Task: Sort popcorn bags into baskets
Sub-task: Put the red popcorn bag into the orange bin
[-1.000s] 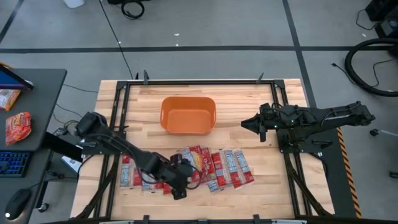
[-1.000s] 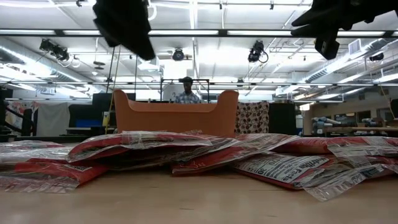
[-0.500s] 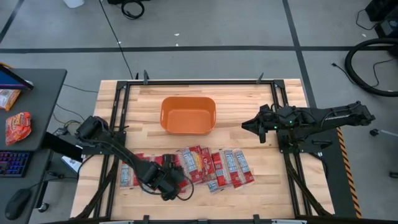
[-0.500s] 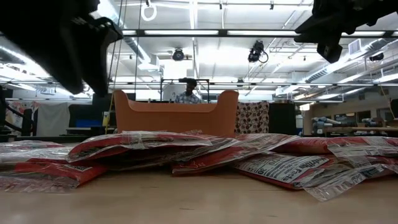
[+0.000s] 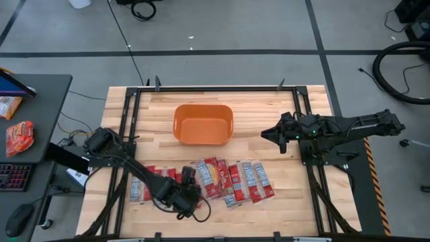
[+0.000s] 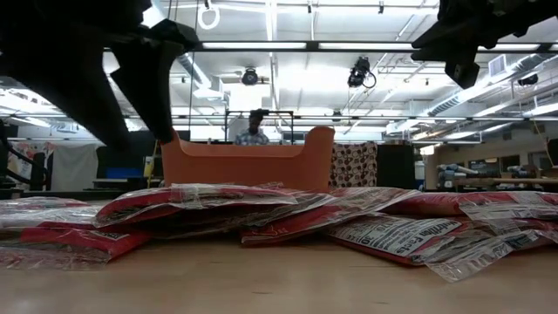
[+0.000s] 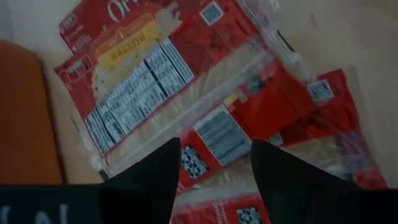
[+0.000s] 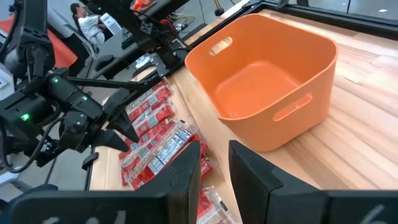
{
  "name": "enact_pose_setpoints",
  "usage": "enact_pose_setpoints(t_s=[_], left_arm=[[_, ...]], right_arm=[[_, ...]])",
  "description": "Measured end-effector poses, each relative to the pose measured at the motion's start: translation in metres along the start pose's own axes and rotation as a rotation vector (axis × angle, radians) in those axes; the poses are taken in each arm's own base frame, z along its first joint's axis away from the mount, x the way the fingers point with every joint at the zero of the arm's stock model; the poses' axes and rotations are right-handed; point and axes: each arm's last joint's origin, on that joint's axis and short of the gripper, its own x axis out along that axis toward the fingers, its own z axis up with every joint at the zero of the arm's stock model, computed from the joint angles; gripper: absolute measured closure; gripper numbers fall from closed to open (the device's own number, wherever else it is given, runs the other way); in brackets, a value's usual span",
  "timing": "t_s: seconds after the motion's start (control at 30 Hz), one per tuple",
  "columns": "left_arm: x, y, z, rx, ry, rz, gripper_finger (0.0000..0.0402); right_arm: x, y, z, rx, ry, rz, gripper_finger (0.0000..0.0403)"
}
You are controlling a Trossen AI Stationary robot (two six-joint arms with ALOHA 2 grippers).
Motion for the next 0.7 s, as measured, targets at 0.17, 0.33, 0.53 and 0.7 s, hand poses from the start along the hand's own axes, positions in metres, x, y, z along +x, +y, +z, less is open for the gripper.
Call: enact_pose_setpoints(t_s=[0.17,0.33,0.53,0.7], left_arm=[[0.0,-0.003,0.001,-0.041,-0.016,-0.011,0.0202],[-0.001,-0.006,0.015,-0.107,-0.147,-0.052,0.0202],[-0.003,-0.008,0.025,-0.231,-0.24,-0.09,0.0202],[-0.004,-0.006,0.027,-0.556,-0.182,-0.24,0.0203]], right_arm=[[0.0,0.0,0.0,0.0,0.0,-0.004,0.0315],[0.0,0.0,0.0,0.001,-0.002,-0.002,0.0315],[0.0,0.001,0.001,0.008,-0.016,0.005,0.0315],[0.0,0.002,0.003,0.012,-0.035,0.018,0.0315]])
